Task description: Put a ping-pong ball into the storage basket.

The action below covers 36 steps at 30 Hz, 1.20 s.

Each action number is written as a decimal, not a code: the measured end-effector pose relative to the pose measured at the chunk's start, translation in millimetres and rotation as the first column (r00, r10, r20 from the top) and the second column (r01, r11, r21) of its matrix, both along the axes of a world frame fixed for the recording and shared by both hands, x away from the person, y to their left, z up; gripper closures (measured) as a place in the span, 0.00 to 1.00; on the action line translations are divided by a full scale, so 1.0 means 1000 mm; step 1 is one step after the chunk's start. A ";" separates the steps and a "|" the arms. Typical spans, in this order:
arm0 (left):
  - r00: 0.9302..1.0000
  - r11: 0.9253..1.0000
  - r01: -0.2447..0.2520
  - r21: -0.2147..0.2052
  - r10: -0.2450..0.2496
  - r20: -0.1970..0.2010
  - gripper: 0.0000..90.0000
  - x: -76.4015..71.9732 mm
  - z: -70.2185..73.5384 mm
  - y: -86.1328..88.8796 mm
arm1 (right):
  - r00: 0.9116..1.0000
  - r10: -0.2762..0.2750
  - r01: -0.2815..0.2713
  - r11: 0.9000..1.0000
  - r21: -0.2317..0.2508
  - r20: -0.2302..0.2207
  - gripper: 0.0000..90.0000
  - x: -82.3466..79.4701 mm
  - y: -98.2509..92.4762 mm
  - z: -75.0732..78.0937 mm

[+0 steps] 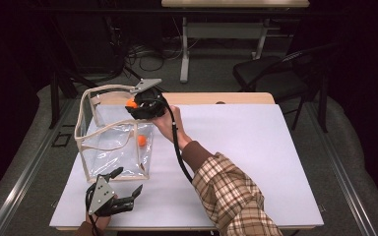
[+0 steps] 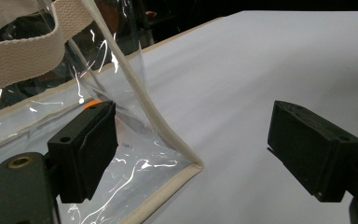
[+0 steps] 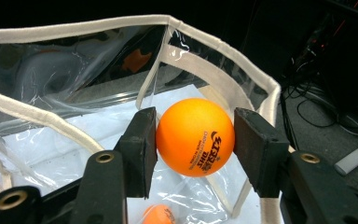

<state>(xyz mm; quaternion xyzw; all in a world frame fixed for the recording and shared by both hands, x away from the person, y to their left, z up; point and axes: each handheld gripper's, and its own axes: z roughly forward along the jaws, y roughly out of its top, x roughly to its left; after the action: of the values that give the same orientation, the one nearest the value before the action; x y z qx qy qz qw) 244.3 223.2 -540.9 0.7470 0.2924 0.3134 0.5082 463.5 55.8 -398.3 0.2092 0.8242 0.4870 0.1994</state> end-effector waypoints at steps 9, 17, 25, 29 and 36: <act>1.000 1.000 0.002 -0.007 -0.002 -0.002 0.18 0.000 0.000 -0.001 | 0.999 0.007 -0.008 1.000 -0.025 -0.031 0.56 0.003 0.009 -0.004; 1.000 1.000 0.001 -0.003 -0.001 0.000 0.18 0.000 0.000 0.000 | 0.998 0.009 -0.012 0.999 -0.045 -0.070 0.39 0.007 0.013 -0.009; 1.000 1.000 -0.001 -0.004 0.001 0.000 0.18 0.000 0.000 0.000 | 0.996 0.041 -0.041 0.999 0.005 -0.075 0.27 0.000 -0.007 -0.001; 1.000 1.000 -0.004 -0.003 0.004 0.004 0.18 0.000 0.000 0.000 | 0.996 0.057 -0.055 0.998 0.022 -0.070 0.22 -0.004 -0.018 0.002; 1.000 1.000 -0.003 0.000 0.003 0.000 0.18 0.000 0.000 0.000 | 0.995 0.067 -0.065 0.997 0.040 -0.074 0.16 -0.009 -0.036 0.005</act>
<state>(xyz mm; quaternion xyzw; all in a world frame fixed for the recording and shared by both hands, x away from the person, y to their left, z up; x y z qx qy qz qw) 244.3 223.3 -540.8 0.7466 0.2936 0.3143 0.5076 454.1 19.7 -393.7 0.2037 0.8283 0.5004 0.1481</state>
